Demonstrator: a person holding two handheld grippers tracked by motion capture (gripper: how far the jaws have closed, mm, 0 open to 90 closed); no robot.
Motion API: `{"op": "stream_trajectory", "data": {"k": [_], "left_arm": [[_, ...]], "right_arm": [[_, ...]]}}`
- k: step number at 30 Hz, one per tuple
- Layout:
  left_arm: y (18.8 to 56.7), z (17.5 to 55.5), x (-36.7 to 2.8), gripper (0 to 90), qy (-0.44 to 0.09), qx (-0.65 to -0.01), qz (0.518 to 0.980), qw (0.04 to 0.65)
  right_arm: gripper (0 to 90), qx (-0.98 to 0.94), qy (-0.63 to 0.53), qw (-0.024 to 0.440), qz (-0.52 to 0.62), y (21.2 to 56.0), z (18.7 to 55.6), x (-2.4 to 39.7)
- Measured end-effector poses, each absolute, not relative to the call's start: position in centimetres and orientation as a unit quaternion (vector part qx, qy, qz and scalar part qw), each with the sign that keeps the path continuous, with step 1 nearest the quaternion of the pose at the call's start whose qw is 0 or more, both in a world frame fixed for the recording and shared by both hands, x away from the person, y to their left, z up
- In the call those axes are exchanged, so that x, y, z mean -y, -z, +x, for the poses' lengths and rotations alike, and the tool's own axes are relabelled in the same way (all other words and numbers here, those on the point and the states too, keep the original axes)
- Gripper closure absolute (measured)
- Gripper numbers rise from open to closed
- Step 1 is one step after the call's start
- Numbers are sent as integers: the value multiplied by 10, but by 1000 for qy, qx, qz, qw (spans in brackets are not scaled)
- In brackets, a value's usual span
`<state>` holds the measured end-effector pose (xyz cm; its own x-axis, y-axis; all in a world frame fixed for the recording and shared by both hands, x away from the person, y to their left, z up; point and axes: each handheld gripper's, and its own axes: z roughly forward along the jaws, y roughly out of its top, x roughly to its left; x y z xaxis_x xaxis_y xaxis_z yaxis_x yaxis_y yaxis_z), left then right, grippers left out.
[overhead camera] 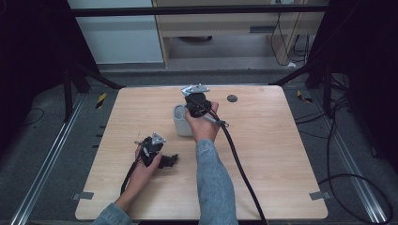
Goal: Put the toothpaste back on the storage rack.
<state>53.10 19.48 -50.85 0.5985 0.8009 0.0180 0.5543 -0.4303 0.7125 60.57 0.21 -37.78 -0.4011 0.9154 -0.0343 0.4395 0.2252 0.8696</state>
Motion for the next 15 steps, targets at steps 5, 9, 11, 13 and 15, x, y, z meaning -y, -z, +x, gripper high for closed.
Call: {"op": "stream_trajectory", "data": {"k": [5,9,11,13,15], "left_arm": [[508,531,-195,0,-181,-410,826,341],[508,531,-195,0,-181,-410,826,341],[509,531,-195,0,-180,-410,826,342],[508,531,-195,0,-180,-410,826,341],[508,531,-195,0,-180,-410,826,341]], "right_arm": [[803,-734,-410,283,463,380,605,-1],[803,-739,-405,279,461,381,605,-2],[804,-741,-403,277,460,383,605,-2],[804,-743,-402,276,458,384,605,-3],[803,-745,-400,273,459,385,605,-3]]}}
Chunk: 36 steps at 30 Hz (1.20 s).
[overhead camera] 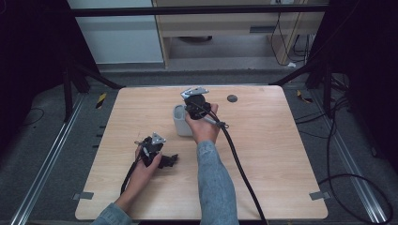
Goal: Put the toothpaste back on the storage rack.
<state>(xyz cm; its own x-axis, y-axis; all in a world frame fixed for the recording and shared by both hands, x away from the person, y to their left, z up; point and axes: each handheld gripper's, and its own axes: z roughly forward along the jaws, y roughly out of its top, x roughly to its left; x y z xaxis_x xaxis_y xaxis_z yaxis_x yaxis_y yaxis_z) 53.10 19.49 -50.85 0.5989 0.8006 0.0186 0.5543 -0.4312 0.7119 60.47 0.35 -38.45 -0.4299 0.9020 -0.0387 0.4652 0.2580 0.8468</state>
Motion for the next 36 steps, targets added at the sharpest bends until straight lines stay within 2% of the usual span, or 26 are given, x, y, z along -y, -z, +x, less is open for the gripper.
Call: {"op": "stream_trajectory", "data": {"k": [36], "left_arm": [[509,531,-195,0,-180,-410,826,342]], "right_arm": [[783,-758,-394,251,455,389,609,-10]]}}
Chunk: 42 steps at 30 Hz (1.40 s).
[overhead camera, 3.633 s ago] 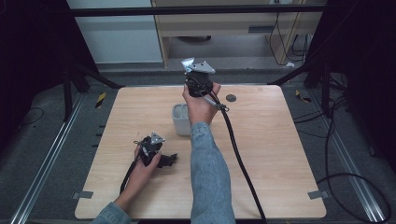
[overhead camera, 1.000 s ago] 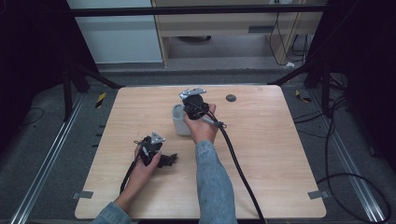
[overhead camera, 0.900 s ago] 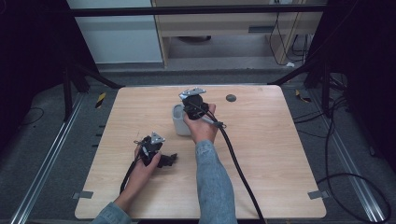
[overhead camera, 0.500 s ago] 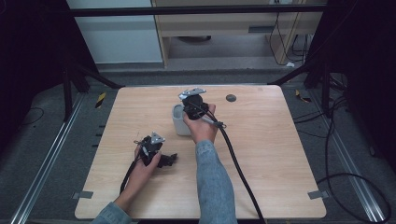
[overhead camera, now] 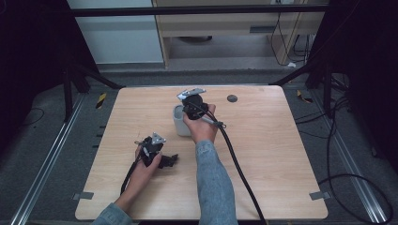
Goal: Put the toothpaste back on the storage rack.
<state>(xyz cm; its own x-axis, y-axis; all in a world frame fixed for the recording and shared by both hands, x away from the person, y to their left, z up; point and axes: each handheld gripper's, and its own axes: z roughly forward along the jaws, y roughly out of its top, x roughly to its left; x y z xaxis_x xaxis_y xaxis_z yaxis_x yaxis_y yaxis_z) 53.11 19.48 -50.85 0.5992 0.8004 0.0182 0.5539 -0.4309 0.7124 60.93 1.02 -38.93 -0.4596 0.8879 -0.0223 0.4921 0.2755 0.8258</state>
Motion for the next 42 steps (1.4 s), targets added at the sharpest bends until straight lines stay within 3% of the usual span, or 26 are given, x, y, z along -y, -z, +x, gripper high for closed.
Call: {"op": "stream_trajectory", "data": {"k": [25,42], "left_arm": [[509,531,-195,0,-180,-409,827,342],[509,532,-194,0,-180,-409,827,341]], "right_arm": [[788,-755,-400,247,457,383,604,-3],[744,-763,-397,250,445,368,589,6]]}}
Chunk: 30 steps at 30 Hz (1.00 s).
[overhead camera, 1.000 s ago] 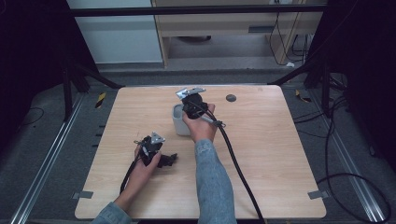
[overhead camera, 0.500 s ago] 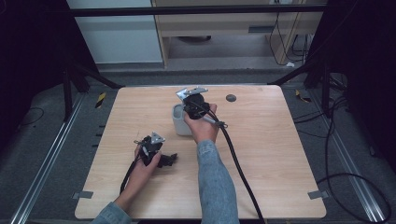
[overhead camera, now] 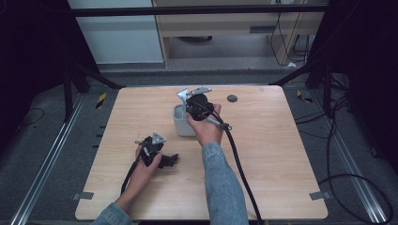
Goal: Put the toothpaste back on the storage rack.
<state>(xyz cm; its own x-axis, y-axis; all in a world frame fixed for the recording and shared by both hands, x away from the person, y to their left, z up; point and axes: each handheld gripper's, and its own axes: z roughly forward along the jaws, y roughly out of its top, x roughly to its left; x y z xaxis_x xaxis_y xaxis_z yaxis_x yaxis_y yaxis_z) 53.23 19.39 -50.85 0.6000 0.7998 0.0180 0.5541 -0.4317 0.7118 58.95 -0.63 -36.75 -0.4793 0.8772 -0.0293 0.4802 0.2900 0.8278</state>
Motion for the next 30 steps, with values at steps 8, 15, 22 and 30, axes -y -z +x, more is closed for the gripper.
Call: {"op": "stream_trajectory", "data": {"k": [8,15,22,30], "left_arm": [[509,532,-194,0,-180,-410,827,341],[509,532,-193,0,-181,-411,826,341],[509,531,-193,0,-181,-412,825,342],[509,529,-192,0,-180,-409,826,342]], "right_arm": [[620,-765,-393,247,447,365,592,12],[475,-764,-397,236,451,362,593,9],[344,-765,-410,215,448,362,590,6],[208,-762,-413,239,437,360,589,5]]}}
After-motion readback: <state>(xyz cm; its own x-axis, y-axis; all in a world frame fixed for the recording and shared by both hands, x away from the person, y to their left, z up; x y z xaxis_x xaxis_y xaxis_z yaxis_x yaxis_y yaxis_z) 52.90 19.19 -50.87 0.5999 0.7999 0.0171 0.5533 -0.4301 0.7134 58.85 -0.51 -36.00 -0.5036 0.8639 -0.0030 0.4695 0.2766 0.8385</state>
